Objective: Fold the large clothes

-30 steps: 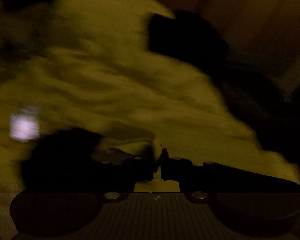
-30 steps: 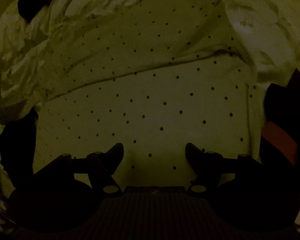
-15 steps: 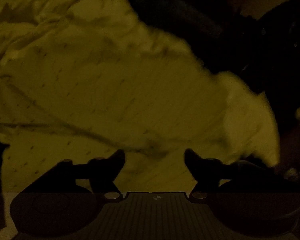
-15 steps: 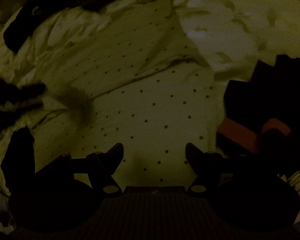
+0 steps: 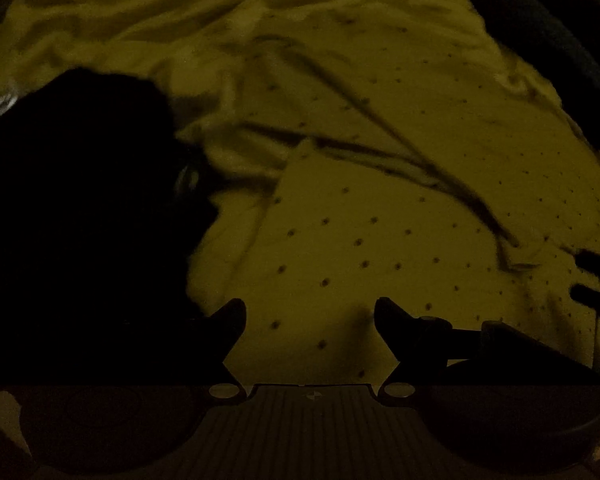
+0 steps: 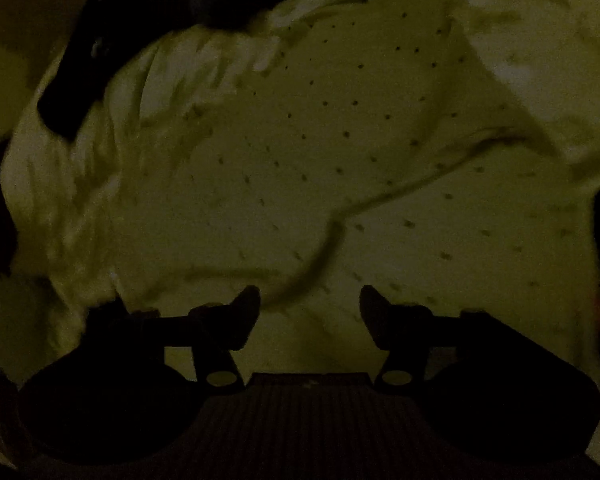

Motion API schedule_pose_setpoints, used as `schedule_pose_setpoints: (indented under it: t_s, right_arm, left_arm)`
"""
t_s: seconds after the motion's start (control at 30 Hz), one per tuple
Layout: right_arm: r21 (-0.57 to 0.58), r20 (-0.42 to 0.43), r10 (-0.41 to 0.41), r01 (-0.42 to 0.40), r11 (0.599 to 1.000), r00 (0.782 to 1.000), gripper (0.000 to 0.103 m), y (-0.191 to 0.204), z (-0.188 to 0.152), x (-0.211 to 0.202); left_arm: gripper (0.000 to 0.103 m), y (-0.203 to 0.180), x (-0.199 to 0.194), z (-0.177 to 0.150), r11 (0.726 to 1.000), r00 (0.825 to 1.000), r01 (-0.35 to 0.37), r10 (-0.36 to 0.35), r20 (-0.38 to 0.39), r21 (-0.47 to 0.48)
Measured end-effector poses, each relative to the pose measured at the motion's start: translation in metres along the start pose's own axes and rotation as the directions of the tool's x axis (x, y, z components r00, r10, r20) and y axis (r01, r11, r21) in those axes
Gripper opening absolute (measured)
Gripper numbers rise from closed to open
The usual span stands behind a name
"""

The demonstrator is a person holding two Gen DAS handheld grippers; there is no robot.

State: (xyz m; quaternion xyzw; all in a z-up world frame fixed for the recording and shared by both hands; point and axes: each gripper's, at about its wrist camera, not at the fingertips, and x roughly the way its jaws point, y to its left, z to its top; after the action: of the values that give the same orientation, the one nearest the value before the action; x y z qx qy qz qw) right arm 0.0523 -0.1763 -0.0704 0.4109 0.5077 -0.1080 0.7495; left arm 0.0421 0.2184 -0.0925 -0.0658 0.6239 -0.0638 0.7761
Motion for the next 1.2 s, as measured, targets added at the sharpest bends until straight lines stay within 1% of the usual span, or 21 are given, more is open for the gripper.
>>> schedule_pose_setpoints:
  t_s: [0.07,0.17,0.2,0.23,0.27,0.3,0.33,0.43,0.5,0.53,0.6,0.67,0.7,0.73,0.8,0.83,0.87,0.93,0.97,1.1,1.2]
  right_arm:
    - [0.105,-0.014,0.006,-0.005,0.994,1.0,0.058,-0.004,0.008,0.018]
    - [0.216,-0.027,0.021,-0.015,0.976,0.999,0.052,-0.008,0.012,0.042]
    - [0.238,-0.026,0.029,-0.022,0.971,0.999,0.047,-0.009,0.012,0.048]
    - [0.253,-0.028,0.031,-0.023,0.967,0.999,0.037,-0.008,0.011,0.052]
    - [0.265,-0.035,0.023,-0.013,0.964,0.999,0.03,-0.009,0.01,0.056]
    - [0.272,-0.043,0.007,0.005,0.962,0.999,0.016,-0.009,0.007,0.059]
    - [0.272,-0.042,-0.007,0.018,0.962,0.999,0.007,-0.009,0.005,0.059]
    - [0.235,-0.014,0.011,-0.007,0.972,1.0,0.004,-0.004,0.006,0.048]
    - [0.195,-0.004,0.052,-0.05,0.98,0.999,0.004,0.003,0.01,0.034]
    - [0.181,-0.003,0.095,-0.093,0.979,0.995,0.003,0.01,0.014,0.022]
    - [0.167,-0.012,0.196,-0.191,0.967,0.981,0.003,0.02,0.024,0.001]
    - [0.088,-0.018,0.277,-0.274,0.958,0.961,0.003,0.036,0.045,-0.025]
    - [0.034,-0.052,0.297,-0.295,0.955,0.954,0.003,0.043,0.057,-0.035]
    - [-0.036,-0.074,0.282,-0.285,0.958,0.957,0.003,0.048,0.071,-0.047]
    - [-0.222,-0.063,0.158,-0.169,0.96,0.985,0.003,0.054,0.095,-0.065]
    - [-0.289,-0.06,0.091,-0.104,0.952,0.994,0.003,0.052,0.106,-0.068]
    - [-0.316,-0.044,0.023,-0.036,0.948,0.999,0.003,0.045,0.115,-0.067]
    - [-0.324,-0.033,-0.083,0.068,0.944,0.996,0.003,0.025,0.132,-0.06]
    - [-0.329,-0.024,-0.118,0.103,0.939,0.993,0.003,0.017,0.137,-0.055]
    - [-0.317,-0.059,-0.199,0.17,0.933,0.978,0.003,-0.01,0.146,-0.026]
    - [-0.287,-0.049,-0.237,0.214,0.934,0.97,0.003,-0.017,0.146,-0.011]
  left_arm:
    - [0.103,0.003,-0.001,-0.004,1.0,1.0,0.013,-0.013,-0.008,-0.015]
    - [0.103,0.005,0.002,-0.006,0.999,0.999,0.029,-0.03,-0.032,-0.037]
    - [0.103,0.005,0.004,-0.006,0.999,0.999,0.033,-0.034,-0.042,-0.039]
    - [0.103,0.003,0.007,-0.007,0.999,0.998,0.033,-0.035,-0.047,-0.04]
    - [0.103,0.003,0.008,-0.006,0.998,0.998,0.036,-0.038,-0.05,-0.043]
    - [0.103,0.003,0.007,-0.007,0.998,0.998,0.038,-0.04,-0.051,-0.044]
    - [0.103,0.003,0.007,-0.006,0.998,0.998,0.04,-0.043,-0.054,-0.044]
    - [0.103,0.003,0.006,-0.002,0.998,0.998,0.04,-0.042,-0.051,-0.042]
    - [0.103,0.004,0.007,0.001,0.998,0.998,0.034,-0.036,-0.044,-0.044]
    - [0.103,0.005,0.008,0.002,0.998,0.998,0.031,-0.033,-0.045,-0.047]
    - [0.103,0.008,0.009,0.004,0.998,0.998,0.025,-0.028,-0.048,-0.056]
    - [0.103,0.01,0.009,0.004,0.997,0.998,0.021,-0.025,-0.049,-0.068]
    - [0.103,0.011,0.009,0.004,0.997,0.999,0.022,-0.025,-0.047,-0.072]
    - [0.103,0.011,0.009,0.004,0.997,0.999,0.021,-0.025,-0.047,-0.074]
    - [0.103,0.012,0.01,0.004,0.997,0.999,0.018,-0.022,-0.05,-0.072]
    - [0.103,0.012,0.01,0.003,0.997,0.999,0.014,-0.018,-0.051,-0.072]
    - [0.103,0.013,0.01,0.003,0.997,0.998,0.012,-0.016,-0.053,-0.072]
    - [0.103,0.014,0.01,0.002,0.997,0.998,0.012,-0.016,-0.056,-0.073]
    - [0.103,0.014,0.009,0.002,0.997,0.998,0.01,-0.014,-0.058,-0.073]
    - [0.103,0.018,0.008,0.002,0.998,0.998,0.002,-0.007,-0.065,-0.067]
    - [0.103,0.022,0.008,0.002,0.998,0.998,-0.005,0.0,-0.069,-0.069]
